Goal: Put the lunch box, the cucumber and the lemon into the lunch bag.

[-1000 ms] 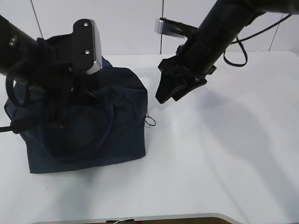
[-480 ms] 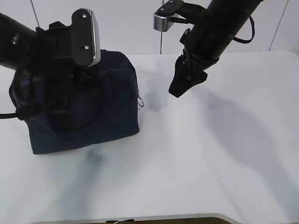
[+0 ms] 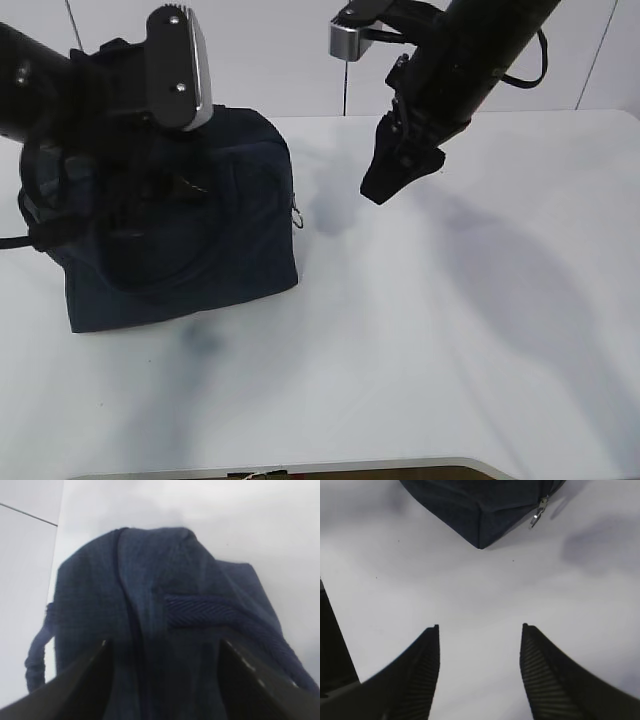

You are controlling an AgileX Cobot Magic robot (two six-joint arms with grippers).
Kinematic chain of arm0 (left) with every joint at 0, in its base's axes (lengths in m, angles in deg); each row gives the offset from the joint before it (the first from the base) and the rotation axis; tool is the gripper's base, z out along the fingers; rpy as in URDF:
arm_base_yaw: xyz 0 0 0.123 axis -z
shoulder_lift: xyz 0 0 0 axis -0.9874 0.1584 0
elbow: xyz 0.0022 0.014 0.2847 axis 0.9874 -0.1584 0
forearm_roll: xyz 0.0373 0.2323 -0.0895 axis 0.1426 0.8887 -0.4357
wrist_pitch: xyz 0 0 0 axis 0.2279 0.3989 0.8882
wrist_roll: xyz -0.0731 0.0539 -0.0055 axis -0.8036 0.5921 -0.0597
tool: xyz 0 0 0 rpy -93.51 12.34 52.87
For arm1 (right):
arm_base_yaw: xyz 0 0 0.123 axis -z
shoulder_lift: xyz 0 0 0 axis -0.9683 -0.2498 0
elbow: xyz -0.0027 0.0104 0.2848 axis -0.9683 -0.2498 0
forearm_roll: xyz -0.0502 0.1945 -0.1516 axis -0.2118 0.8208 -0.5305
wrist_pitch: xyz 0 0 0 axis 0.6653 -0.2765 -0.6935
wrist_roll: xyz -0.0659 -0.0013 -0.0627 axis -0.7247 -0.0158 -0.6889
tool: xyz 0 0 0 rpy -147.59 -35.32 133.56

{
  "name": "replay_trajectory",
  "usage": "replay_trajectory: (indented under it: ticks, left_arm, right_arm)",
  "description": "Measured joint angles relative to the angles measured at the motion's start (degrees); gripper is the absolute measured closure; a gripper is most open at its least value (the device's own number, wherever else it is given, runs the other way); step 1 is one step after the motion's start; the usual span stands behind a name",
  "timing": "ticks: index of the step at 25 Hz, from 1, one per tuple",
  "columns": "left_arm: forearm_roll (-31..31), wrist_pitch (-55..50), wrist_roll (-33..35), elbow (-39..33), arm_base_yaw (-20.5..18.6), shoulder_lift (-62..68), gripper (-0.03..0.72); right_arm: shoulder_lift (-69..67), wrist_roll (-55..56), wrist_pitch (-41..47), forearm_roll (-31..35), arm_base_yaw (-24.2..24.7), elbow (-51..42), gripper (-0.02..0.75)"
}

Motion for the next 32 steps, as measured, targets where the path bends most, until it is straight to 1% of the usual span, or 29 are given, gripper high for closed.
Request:
replay_trajectory:
  ticks: [2, 6, 9, 12, 14, 16, 19, 22, 25, 28, 31, 32]
  left_arm:
    - [-1.5, -1.1, 0.0, 0.0, 0.0, -1.6, 0.202]
    - [-2.5, -4.3, 0.0, 0.0, 0.0, -6.4, 0.190]
    - [-2.5, -8.4, 0.0, 0.0, 0.0, -10.3, 0.192]
    - [-2.3, -11.6, 0.0, 0.0, 0.0, -14.7, 0.217]
    - [-0.6, -13.3, -0.1, 0.0, 0.0, -18.0, 0.239]
    - [2.6, -15.1, -1.7, 0.0, 0.0, -20.9, 0.262]
    - [11.9, -20.3, -5.7, 0.0, 0.0, -24.5, 0.279]
    - [25.4, -26.4, -12.4, 0.0, 0.0, -27.1, 0.284]
    - [36.3, -30.4, -21.1, 0.0, 0.0, -29.5, 0.285]
    - [42.2, -31.4, -35.1, 0.0, 0.0, -31.8, 0.286]
    - [43.5, -32.6, -50.3, 0.0, 0.0, -33.9, 0.286]
    - [43.5, -32.9, -53.8, 0.0, 0.0, -34.8, 0.286]
  right_arm:
    - [0.1, 0.0, 0.0, 0.2, 0.0, 0.0, 0.319]
    - [1.8, 0.0, 0.0, 0.4, 0.0, 0.0, 0.319]
    - [3.5, 0.0, 0.1, 0.4, 0.0, 0.0, 0.319]
    - [5.8, 0.2, 0.4, 0.4, 0.0, 0.0, 0.318]
    - [7.2, 1.2, 0.5, 0.4, 0.0, 0.0, 0.318]
    - [8.9, 1.9, 0.5, 0.2, 0.0, 0.0, 0.318]
    - [11.3, 2.8, 0.8, 0.0, 0.0, 0.0, 0.319]
    - [14.0, 4.2, 1.2, -1.1, 0.0, 0.0, 0.318]
    - [16.6, 6.8, 1.4, -3.2, 0.0, 0.0, 0.318]
    - [19.0, 10.2, 1.4, -4.9, 0.0, 0.0, 0.318]
    - [21.8, 12.8, 1.6, -5.4, 0.0, 0.0, 0.318]
    - [23.0, 13.5, 1.6, -5.7, 0.0, 0.0, 0.318]
